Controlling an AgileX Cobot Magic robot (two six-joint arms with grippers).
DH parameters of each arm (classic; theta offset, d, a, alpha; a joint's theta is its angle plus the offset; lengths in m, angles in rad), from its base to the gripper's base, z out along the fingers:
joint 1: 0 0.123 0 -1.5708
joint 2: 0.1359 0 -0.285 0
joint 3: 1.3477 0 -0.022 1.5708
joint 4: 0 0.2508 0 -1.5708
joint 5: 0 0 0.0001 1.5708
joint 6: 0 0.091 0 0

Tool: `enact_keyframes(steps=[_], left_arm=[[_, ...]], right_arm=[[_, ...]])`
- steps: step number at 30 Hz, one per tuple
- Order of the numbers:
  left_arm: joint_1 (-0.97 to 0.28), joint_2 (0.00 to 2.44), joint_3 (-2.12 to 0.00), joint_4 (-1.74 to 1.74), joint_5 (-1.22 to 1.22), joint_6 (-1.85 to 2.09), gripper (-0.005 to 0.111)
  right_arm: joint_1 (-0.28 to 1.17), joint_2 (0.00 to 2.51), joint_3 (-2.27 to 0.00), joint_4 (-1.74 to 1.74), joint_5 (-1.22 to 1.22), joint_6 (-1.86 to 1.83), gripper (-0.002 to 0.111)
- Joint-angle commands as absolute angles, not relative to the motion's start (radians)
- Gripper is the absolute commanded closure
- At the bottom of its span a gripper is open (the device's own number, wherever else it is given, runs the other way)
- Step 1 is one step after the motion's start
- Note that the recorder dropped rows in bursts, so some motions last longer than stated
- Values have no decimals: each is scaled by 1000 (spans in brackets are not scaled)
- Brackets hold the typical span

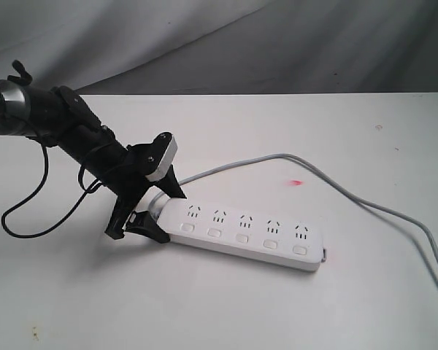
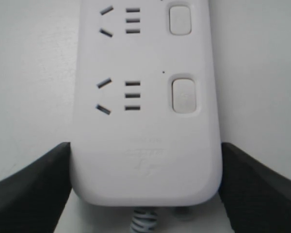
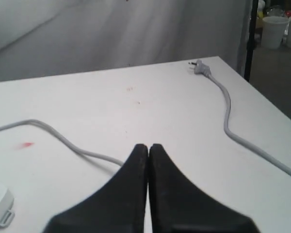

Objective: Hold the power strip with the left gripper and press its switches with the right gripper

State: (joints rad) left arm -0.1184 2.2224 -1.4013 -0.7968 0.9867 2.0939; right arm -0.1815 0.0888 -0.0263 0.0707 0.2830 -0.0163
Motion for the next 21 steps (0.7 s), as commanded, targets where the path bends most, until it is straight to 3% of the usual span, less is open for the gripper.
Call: enact_keyframes(steps=[1,21], left_arm=[[-121,2220,-1407,-804,995,2093,71],[-121,2220,-1407,-804,994,2093,71]], right_arm=[[-189,85,0,52,272,0,108],[-188,0,0,50,343,7,108]])
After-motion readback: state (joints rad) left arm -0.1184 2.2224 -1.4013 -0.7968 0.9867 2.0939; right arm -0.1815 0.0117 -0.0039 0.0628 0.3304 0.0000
